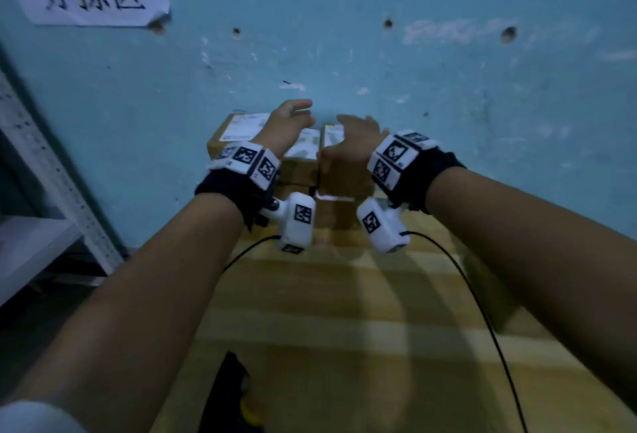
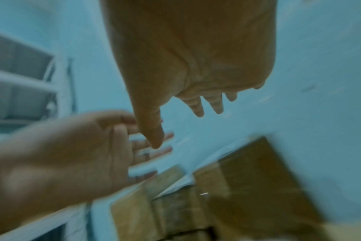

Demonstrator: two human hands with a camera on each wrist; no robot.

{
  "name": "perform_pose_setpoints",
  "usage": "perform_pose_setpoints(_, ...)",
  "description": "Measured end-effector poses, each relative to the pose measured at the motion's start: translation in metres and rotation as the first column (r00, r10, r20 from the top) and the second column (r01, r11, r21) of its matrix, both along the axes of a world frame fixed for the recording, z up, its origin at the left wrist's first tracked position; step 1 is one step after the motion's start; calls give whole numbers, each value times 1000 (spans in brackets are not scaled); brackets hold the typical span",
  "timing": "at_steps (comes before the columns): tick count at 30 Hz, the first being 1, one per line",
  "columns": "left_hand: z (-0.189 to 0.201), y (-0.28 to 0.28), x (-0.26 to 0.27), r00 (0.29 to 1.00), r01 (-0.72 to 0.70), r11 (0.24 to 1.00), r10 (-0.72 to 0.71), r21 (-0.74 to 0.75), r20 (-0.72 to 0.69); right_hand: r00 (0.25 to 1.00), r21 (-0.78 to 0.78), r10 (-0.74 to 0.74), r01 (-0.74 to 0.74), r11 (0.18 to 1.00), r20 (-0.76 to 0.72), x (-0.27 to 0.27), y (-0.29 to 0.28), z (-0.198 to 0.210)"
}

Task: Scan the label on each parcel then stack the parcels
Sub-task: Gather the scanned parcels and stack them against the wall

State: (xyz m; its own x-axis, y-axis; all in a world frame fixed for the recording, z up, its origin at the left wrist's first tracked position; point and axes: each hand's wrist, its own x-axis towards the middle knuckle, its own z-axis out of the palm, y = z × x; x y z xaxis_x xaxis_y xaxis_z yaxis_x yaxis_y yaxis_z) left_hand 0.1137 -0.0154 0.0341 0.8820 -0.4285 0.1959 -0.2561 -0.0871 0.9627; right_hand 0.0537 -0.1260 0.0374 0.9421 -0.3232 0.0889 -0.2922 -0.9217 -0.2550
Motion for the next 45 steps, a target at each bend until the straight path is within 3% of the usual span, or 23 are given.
perform_pose_setpoints(4, -31, -54, -78, 980, 100, 995, -100, -11, -174, 984, 110, -169, 174, 979, -47, -83, -49, 0)
perform_pose_setpoints(10, -73, -135, -188, 882, 362, 929, -317, 70, -349, 873, 271, -463, 487, 830, -152, -212, -134, -24)
perform_pose_setpoints(14, -113, -162, -224, 836, 420, 899, -329, 126, -438, 817, 336, -534, 577, 744, -219, -270, -153, -59)
perform_pose_setpoints(18, -133, -171, -236, 807, 448, 884, -334, 136, -487, 826, 492, -506, 558, 668, -249, -289, -152, -95)
perform_pose_setpoints(23, -136, -168, -246, 776, 480, 874, -386, 70, -498, 855, 588, -497, 481, 650, -150, -277, -184, -145)
perform_pose_setpoints(26, -115, -160, -245, 813, 447, 894, -400, 14, -422, 867, 533, -492, 451, 716, -73, -279, -145, -108)
perform_pose_setpoints(29, -88, -144, -233, 898, 368, 928, -337, 62, -282, 902, 498, -431, 383, 778, -20, -278, -108, -69)
perform_pose_setpoints(33, -46, -111, -213, 966, 258, 946, -245, 199, -88, 923, 493, -352, 236, 838, 157, -257, -78, -38)
perform_pose_setpoints(37, -14, -73, -180, 970, 235, 963, -241, 135, 28, 919, 441, -275, 131, 888, 281, -216, -50, -11)
perform_pose_setpoints(41, 10, -33, -136, 973, 120, 990, -131, 71, 191, 903, 371, -190, 36, 928, 386, -162, -25, 11)
perform_pose_setpoints(45, 20, -3, -80, 955, 72, 993, -95, 91, 279, 899, 338, -118, -35, 941, 422, -104, -7, 21)
